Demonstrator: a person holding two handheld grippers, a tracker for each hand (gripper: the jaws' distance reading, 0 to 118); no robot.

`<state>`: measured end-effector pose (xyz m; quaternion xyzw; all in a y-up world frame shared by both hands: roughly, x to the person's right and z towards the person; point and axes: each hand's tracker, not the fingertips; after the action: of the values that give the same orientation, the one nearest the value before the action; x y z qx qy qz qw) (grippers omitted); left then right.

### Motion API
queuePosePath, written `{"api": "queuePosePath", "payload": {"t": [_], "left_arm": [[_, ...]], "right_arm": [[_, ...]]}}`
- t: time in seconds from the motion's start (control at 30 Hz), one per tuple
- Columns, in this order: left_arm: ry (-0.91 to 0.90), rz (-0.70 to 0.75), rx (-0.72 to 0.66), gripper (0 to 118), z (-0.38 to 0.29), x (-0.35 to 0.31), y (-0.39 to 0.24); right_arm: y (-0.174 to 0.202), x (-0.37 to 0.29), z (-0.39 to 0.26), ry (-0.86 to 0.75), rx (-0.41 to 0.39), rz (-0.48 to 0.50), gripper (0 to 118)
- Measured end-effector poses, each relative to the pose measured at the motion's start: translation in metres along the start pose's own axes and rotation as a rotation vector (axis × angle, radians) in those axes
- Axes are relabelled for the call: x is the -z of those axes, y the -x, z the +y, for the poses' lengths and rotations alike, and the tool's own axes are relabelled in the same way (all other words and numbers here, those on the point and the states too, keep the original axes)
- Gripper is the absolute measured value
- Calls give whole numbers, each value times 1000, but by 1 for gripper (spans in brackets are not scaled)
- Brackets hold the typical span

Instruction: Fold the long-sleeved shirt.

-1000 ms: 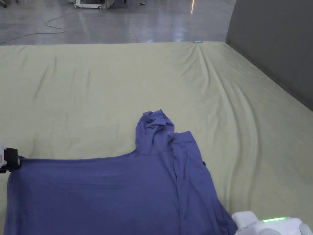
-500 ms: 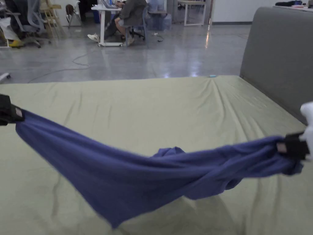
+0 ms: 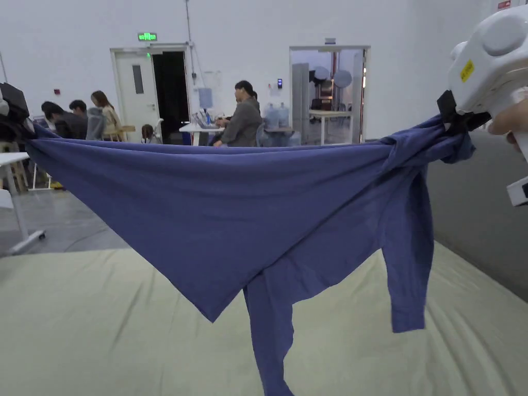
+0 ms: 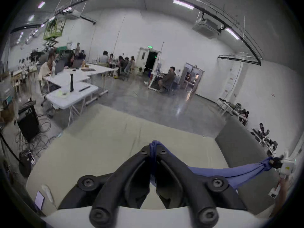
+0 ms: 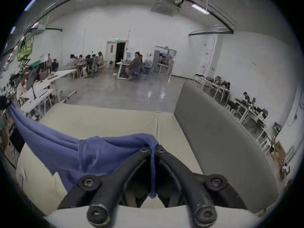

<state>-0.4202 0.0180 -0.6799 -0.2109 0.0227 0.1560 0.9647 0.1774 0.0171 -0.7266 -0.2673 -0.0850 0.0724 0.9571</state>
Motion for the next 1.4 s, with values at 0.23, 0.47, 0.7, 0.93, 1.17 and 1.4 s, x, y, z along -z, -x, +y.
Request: {"api": "queuePosePath", "payload": {"t": [0.23,0.47,0.7,0.93,1.17,1.4], "left_arm": [[-30,-18,-24,0,20,38,10],[187,-5,-46,0,-69,114,57],[492,77,-122,0,-247,157,121],[741,89,-106,0,-387,111,176],[797,67,-91,0,-451,12,208],[856,92,-101,0,-510,-16,225]], "right_arm": [[-1,20,9,-12,85,20,0],[1,107,-102,182,98,119,0],[21,174,-317,453,115,256,0],[2,133,-483,634,97,276,0],[-21,27,-553,689,91,338,0],[-17,8,-607,796,88,334,0]]}}
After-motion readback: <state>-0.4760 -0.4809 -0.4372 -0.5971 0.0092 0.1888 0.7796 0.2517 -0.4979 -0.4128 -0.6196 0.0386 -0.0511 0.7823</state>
